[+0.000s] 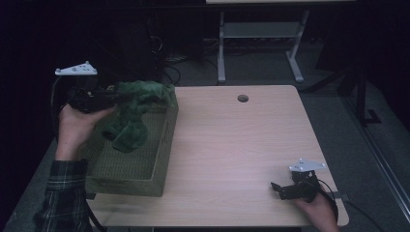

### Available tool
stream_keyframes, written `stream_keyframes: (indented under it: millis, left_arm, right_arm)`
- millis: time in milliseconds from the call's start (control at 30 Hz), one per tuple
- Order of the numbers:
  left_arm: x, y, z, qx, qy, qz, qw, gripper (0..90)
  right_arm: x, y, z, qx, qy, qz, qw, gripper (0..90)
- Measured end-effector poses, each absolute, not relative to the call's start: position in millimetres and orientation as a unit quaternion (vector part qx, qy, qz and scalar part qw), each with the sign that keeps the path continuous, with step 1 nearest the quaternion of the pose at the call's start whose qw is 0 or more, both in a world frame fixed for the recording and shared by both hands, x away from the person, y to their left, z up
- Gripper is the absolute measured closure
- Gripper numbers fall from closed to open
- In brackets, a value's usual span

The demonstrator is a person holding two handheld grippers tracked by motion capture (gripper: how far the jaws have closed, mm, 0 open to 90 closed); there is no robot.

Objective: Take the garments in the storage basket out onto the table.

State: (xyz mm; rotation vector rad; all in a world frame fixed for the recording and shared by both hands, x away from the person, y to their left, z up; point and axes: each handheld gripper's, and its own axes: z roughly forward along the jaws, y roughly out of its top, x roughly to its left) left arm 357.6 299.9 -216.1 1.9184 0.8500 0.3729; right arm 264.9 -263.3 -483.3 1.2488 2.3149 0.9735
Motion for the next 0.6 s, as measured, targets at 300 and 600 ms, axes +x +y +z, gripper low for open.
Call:
stream_keyframes:
  millis: [300,600]
  left_arm:
    - [356.8,270.2,-209.5,0.788,0.318,0.145,0.506,84.0]
    - [355.0,231.4,-209.0,0.795,0.289,0.134,0.516,84.2]
  right_arm:
    - [265.0,-263.4,-483.3,0.438,0.814,0.342,0.168,1.4]
    - [264.9,-263.2,-483.2,0.439,0.813,0.343,0.167,1.4]
